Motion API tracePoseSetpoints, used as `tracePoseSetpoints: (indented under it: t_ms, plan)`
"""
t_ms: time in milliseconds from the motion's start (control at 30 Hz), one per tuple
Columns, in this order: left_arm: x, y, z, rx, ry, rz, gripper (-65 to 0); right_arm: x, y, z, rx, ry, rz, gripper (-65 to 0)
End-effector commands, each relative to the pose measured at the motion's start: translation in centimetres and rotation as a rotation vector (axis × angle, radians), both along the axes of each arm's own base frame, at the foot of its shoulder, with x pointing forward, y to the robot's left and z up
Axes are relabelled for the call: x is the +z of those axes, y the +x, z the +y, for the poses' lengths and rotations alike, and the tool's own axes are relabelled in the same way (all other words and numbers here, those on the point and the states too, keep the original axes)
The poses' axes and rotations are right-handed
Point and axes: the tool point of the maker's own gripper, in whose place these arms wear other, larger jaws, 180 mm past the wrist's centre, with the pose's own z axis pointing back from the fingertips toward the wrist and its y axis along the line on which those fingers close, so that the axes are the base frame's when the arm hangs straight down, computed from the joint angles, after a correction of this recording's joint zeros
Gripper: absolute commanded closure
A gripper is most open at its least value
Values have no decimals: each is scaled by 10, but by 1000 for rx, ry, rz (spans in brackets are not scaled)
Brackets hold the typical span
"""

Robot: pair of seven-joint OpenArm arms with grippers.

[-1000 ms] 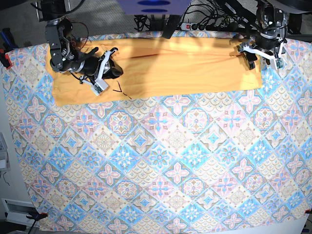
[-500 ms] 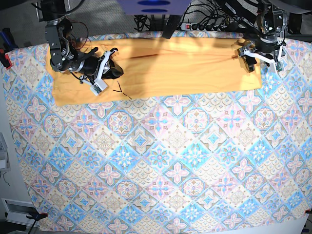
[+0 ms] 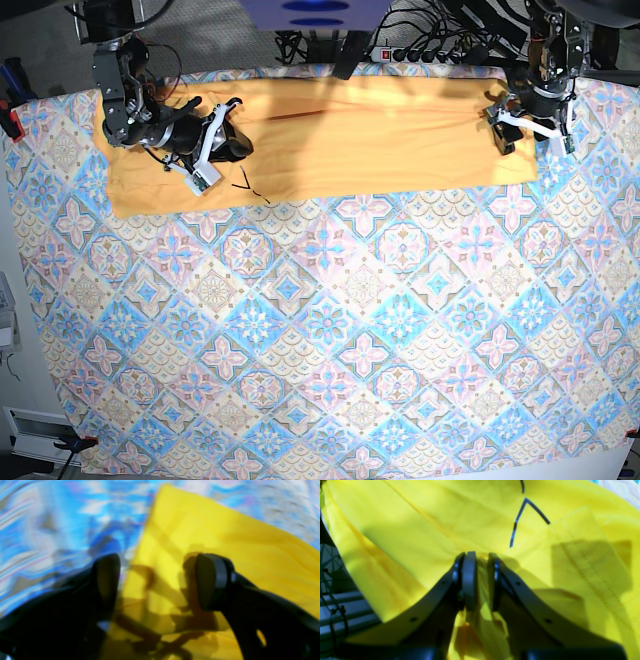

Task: Fold the T-shirt properly
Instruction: 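Lift the shirt edge with the left gripper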

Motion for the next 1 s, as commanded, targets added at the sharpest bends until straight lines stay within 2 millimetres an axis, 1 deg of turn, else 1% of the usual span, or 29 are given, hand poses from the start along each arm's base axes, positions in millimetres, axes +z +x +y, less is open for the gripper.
tracePoseSetpoints:
  t_ms: [0,133,267,367,467,500,533,667,800,867,900,933,967]
  plan:
    - [3,1,0,-8,7,-2,-458,-6,-4,-8,16,-56,20,-86]
    - [-2,0,-13,-37,-13,8,-458,-6,-3,-8,16,-56,19,-86]
    - [-3,-1,-13,-36,-13,10,-458,-6,-3,-8,16,-56,19,-86]
    - [-12,-8,-11,-25,-19,38,-457,-6,-3,-8,16,-56,19,-86]
    - [-15,-8,-14,-37,-34,41,-448,-6,-3,-8,16,-56,19,-86]
    - [-15,-8,-16,-43,-39,38,-429,-5,-3,-9,14,-57,18,-86]
    - [-15,-8,-17,-49,-43,36,-397,-5,-3,-9,14,-57,18,-86]
    - [-14,-6,-20,-59,-50,28,-212,-5,-3,-9,13,-57,18,-86]
    - [-14,-6,-20,-58,-51,28,-60,-5,-2,-11,9,-58,16,-86]
    - [-13,-6,-20,-59,-52,27,-3,-5,-2,-11,9,-58,16,-86]
    - [-13,-6,-21,-59,-54,25,0,-5,-2,-10,10,-58,17,-86]
    - [-7,-1,-23,-67,-54,7,0,-5,-2,-10,10,-58,17,-86]
    - [-4,0,-26,-75,-56,-2,0,-5,-2,-10,10,-58,17,-86]
